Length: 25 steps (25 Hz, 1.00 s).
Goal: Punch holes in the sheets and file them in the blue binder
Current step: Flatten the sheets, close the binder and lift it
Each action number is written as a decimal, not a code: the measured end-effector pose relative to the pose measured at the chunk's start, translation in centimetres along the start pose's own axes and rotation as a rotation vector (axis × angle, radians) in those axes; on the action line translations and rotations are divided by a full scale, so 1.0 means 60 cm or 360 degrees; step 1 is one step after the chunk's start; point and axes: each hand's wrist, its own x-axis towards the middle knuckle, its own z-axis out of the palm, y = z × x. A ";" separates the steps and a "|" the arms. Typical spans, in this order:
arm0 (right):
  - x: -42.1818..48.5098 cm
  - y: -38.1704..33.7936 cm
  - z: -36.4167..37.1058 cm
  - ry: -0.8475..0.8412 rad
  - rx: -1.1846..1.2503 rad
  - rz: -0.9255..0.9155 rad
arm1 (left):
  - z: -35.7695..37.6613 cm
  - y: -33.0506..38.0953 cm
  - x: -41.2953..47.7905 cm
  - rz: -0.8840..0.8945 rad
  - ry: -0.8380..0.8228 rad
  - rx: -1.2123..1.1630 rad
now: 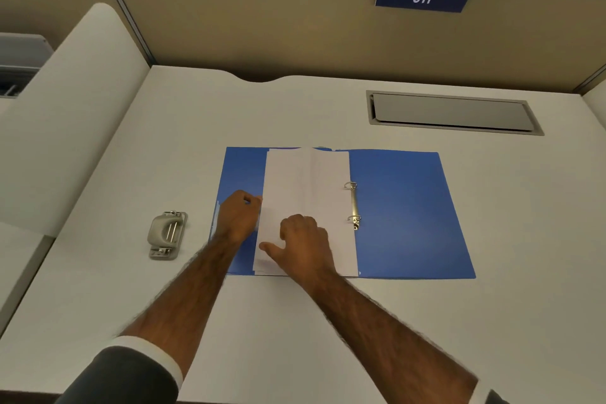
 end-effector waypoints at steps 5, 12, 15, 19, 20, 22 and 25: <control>-0.016 0.050 0.007 -0.0191 -0.0329 -0.0288 | -0.002 -0.007 0.000 0.0024 -0.0002 0.0034; -0.033 0.079 0.016 -0.0278 -0.0440 -0.0464 | 0.002 -0.008 -0.002 0.0028 -0.0006 -0.0009; -0.042 0.084 0.014 -0.0264 -0.0428 -0.0475 | 0.004 -0.006 -0.006 0.0048 0.0000 0.0010; -0.053 0.088 0.013 -0.0258 -0.0435 -0.0537 | -0.001 0.003 -0.029 0.0103 -0.0025 0.0191; -0.055 0.091 0.011 -0.0252 -0.0447 -0.0556 | -0.005 0.006 -0.041 0.0091 -0.0050 0.0269; -0.062 0.095 0.007 -0.0245 -0.0474 -0.0594 | -0.008 0.001 -0.065 0.0022 -0.0160 0.0465; -0.077 0.099 0.005 -0.0167 -0.0427 -0.0594 | -0.008 -0.016 -0.087 -0.0184 -0.0406 0.0546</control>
